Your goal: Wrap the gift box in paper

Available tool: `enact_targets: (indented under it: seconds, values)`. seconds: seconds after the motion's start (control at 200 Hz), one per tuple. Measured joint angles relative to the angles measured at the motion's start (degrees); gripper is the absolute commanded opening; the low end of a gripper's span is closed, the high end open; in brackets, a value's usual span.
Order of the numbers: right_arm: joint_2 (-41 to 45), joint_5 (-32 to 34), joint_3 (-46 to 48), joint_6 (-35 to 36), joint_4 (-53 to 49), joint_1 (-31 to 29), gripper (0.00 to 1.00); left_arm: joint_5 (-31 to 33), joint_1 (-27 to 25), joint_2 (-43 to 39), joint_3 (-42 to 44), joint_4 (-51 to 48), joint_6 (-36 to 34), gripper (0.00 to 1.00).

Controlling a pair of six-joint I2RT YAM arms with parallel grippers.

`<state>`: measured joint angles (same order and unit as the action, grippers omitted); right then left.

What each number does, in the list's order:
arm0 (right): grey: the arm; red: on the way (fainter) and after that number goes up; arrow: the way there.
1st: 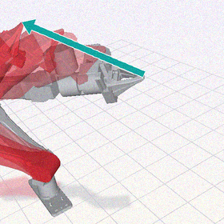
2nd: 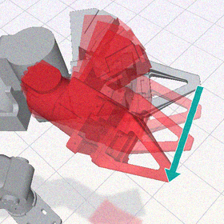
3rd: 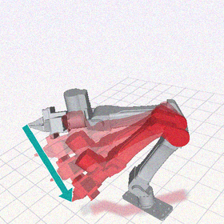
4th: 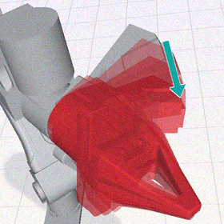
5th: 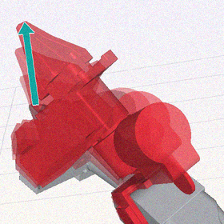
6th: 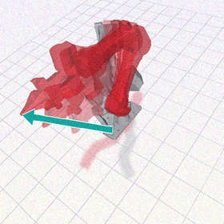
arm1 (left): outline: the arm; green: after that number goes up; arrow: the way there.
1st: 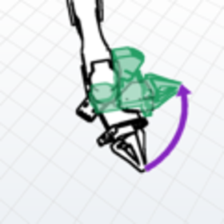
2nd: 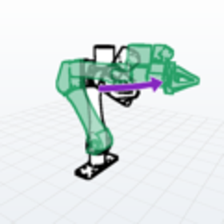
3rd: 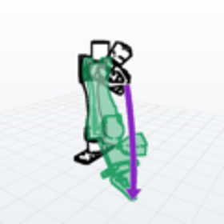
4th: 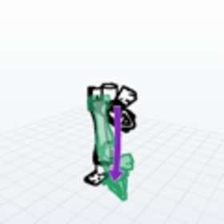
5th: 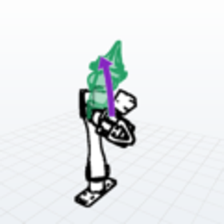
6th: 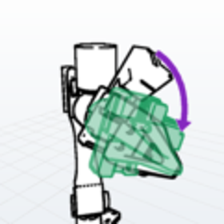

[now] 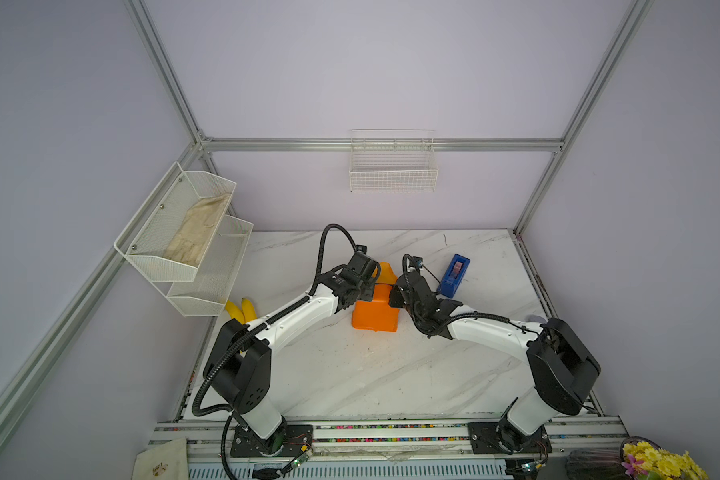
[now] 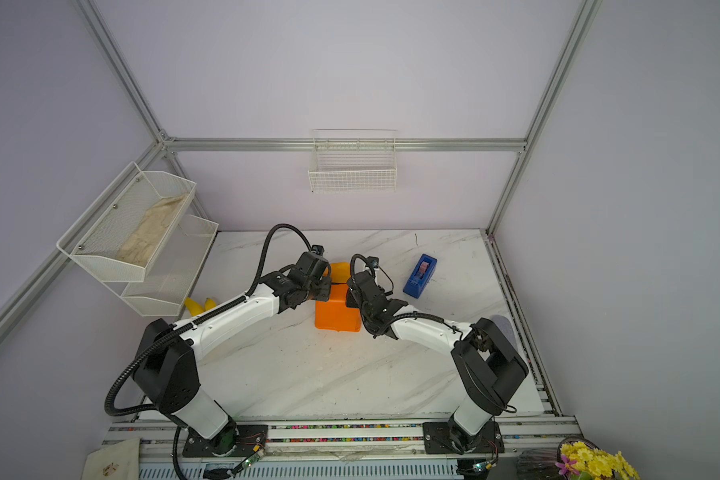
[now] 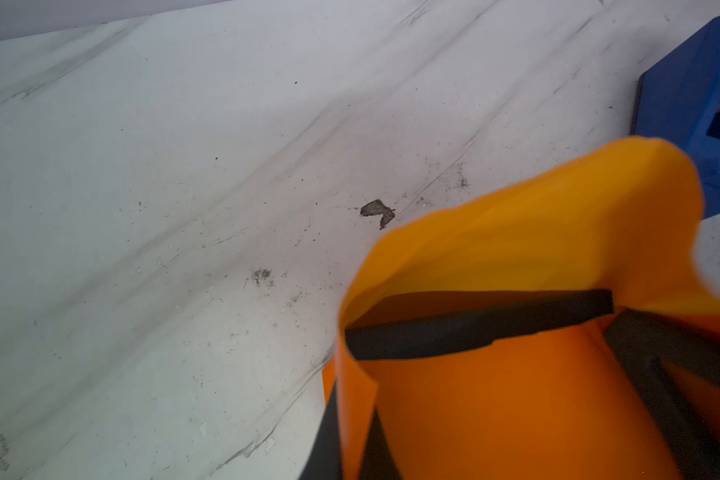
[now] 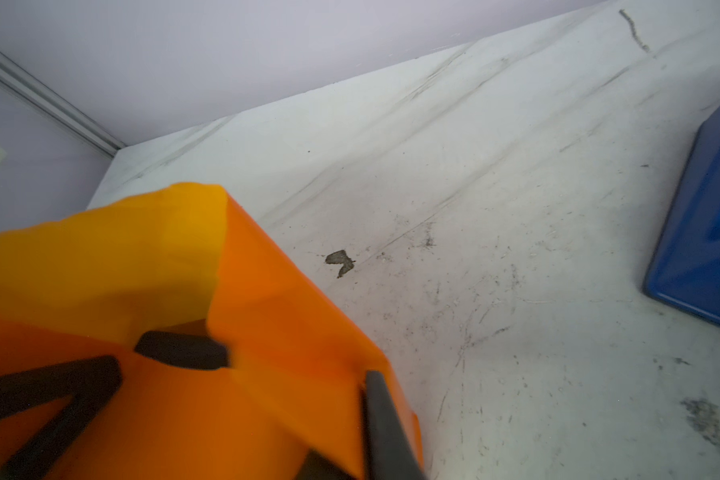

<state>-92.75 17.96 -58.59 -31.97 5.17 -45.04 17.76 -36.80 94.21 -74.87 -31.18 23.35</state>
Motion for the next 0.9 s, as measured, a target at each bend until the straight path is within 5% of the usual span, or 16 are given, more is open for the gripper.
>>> enact_targets:
  seconds: [0.055,0.245,0.595,0.9]
  values:
    - [1.2,-0.6,0.0,0.1,-1.1,-0.1,0.39,-0.9,-0.2,-0.4,1.4,1.1,0.5,0.03]
    - [8.5,-2.4,-0.2,-1.0,-5.7,-0.7,0.42,-2.6,-0.8,-2.6,5.9,5.0,2.6,0.04]
    - [13.2,-10.5,-2.6,-5.8,-9.2,-1.2,0.12,-3.9,-0.8,-5.0,9.6,8.5,5.7,0.04]
    - [1.1,-12.3,-2.6,-6.4,-6.4,-2.1,0.07,-3.9,-0.8,-5.1,10.1,9.4,6.1,0.06]
